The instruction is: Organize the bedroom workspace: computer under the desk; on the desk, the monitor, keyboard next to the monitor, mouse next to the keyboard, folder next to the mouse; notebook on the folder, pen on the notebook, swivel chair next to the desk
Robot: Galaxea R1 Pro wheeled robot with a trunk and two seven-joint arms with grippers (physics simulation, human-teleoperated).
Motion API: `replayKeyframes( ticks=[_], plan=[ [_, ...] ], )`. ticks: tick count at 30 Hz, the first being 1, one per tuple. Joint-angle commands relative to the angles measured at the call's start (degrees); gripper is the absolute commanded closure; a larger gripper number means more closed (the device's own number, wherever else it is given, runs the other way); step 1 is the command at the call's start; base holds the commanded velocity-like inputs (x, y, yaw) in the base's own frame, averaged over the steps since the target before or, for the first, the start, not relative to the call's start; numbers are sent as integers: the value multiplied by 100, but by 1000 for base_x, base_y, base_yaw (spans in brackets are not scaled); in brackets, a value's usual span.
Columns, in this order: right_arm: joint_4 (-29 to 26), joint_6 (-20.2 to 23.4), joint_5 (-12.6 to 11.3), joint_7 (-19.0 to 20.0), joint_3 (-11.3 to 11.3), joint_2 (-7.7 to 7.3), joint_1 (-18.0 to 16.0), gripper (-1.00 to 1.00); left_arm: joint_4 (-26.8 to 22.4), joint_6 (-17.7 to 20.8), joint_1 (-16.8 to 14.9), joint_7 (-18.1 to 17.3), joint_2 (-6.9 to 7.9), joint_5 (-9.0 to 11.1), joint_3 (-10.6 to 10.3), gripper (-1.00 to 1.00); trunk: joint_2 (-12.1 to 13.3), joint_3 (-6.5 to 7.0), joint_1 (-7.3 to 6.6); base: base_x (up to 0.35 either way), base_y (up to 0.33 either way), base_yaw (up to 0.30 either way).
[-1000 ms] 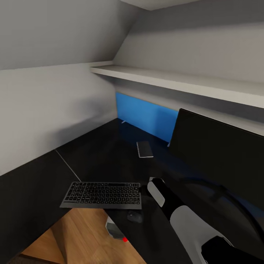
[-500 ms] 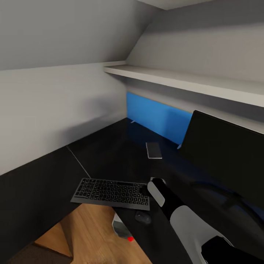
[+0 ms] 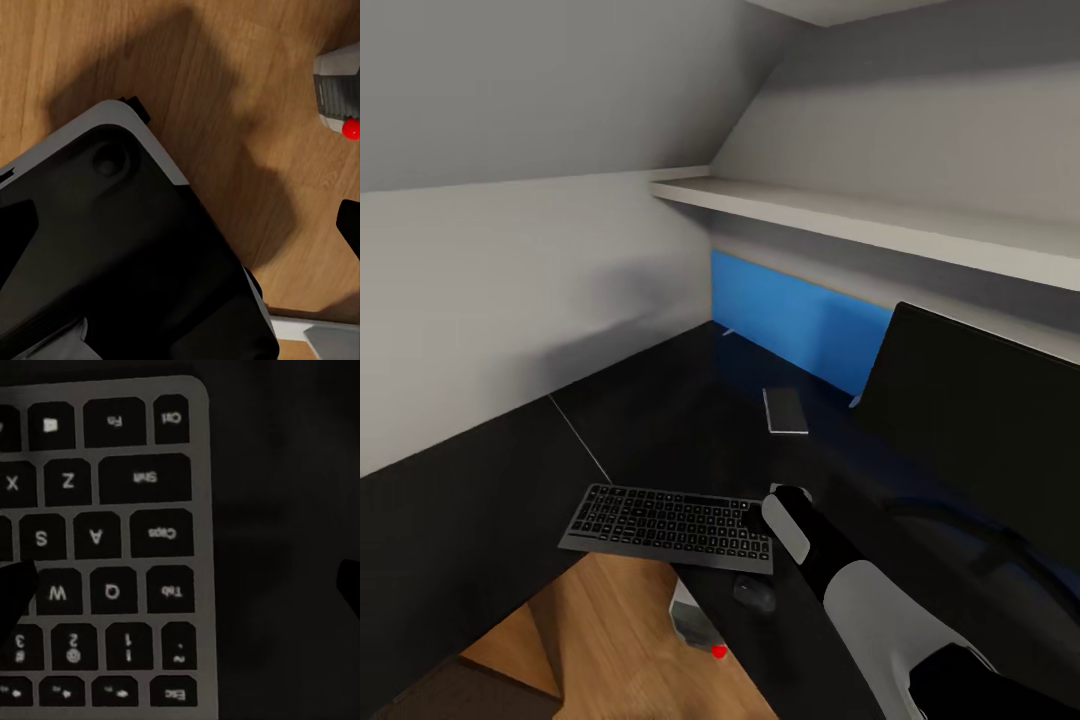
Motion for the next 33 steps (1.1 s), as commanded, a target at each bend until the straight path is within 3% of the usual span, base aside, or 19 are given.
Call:
replayKeyframes(
  ticks=[1, 23, 33],
  plan=[
    [-5, 10, -49, -54, 16, 0, -5, -100, -15, 1, 2, 39, 5, 35, -12, -100, -6, -6, 2, 0, 0, 5],
    [-5, 8, -53, -53, 9, 0, -5, -100, -31, -21, -6, 19, -3, -70, 1, -100, -6, -6, 2, 42, 0, 1],
    [-5, 11, -58, -54, 3, 0, -5, -100, -69, -9, -7, 21, 2, -51, 27, -100, -407, -186, 221, 4, 0, 0]
  ],
)
